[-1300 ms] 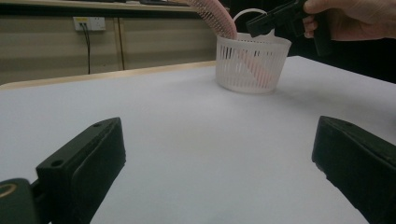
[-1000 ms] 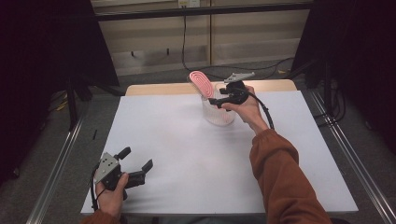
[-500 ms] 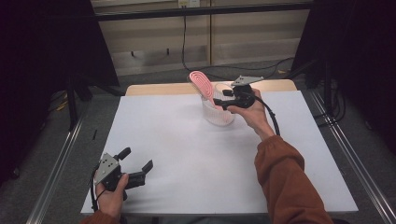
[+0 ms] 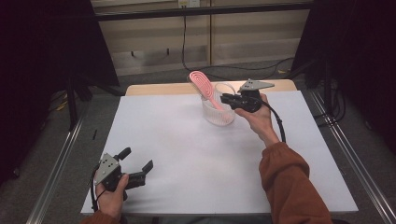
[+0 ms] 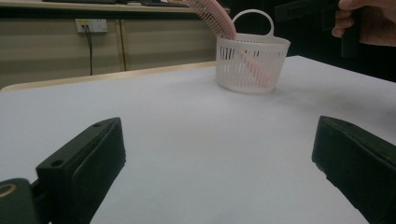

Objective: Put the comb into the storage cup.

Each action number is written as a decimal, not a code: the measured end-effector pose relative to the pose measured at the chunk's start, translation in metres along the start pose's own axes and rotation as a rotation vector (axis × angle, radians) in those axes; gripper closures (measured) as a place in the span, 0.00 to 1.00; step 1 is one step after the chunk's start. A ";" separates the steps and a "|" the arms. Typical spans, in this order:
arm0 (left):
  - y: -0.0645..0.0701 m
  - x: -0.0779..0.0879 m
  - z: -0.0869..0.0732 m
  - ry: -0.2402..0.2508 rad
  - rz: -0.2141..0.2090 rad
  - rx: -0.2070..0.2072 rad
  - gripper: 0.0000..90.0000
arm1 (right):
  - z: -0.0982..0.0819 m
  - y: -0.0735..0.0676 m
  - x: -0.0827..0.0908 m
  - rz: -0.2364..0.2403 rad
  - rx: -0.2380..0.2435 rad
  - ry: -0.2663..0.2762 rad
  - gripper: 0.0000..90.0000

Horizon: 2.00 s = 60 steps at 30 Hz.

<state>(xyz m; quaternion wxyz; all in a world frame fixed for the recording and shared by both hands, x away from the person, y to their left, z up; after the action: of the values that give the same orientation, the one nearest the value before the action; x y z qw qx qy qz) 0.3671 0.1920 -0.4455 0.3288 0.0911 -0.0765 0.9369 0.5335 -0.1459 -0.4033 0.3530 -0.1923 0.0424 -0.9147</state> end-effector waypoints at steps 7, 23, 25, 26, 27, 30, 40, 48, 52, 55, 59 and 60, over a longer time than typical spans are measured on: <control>0.000 0.001 0.000 0.002 0.002 -0.002 0.03 | -0.002 -0.003 0.008 0.014 0.003 0.024 1.00; 0.000 0.003 0.002 0.013 0.011 0.004 0.03 | -0.009 -0.004 0.041 -0.045 -0.029 0.124 0.75; 0.000 0.003 0.002 0.014 0.013 0.005 0.03 | -0.011 -0.003 0.043 -0.062 -0.039 0.124 0.59; -0.001 0.004 0.002 0.013 0.012 0.001 0.03 | -0.012 -0.003 0.045 -0.078 -0.045 0.128 0.57; -0.001 0.004 0.002 0.013 0.011 0.000 0.03 | -0.014 -0.004 0.048 -0.077 -0.041 0.128 0.55; -0.001 0.004 0.002 0.013 0.013 0.001 0.03 | -0.018 -0.005 0.054 -0.087 -0.045 0.128 0.45; -0.002 0.004 0.004 0.024 0.022 0.005 0.03 | -0.034 -0.004 0.072 -0.156 -0.056 0.115 0.17; -0.002 0.004 0.005 0.031 0.029 0.000 0.03 | -0.044 0.000 0.087 -0.209 -0.072 0.128 0.07; -0.002 0.005 0.006 0.037 0.030 0.005 0.03 | -0.051 0.002 0.096 -0.239 -0.073 0.128 0.05; -0.002 0.005 0.006 0.038 0.030 0.003 0.03 | -0.057 0.003 0.104 -0.259 -0.071 0.133 0.03; -0.002 0.005 0.006 0.039 0.030 0.006 0.03 | -0.061 0.006 0.112 -0.288 -0.069 0.141 0.02; -0.002 0.005 0.006 0.038 0.028 0.003 0.03 | -0.061 0.006 0.114 -0.294 -0.067 0.147 0.02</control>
<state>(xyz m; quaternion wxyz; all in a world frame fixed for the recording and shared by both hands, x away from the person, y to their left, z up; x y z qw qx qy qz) 0.3652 0.1950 -0.4383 0.3169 0.0727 -0.0698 0.9431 0.4368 -0.2295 -0.4242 0.2048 -0.1407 0.0697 -0.9661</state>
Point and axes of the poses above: each handheld gripper's, and its own axes: x roughly backward along the jaws, z roughly out of its top, y roughly to its right, the point moved 8 cm from there along -x, roughly forward along the jaws, and after that the axes turned 9 degrees about -x, right-handed, at the moved point
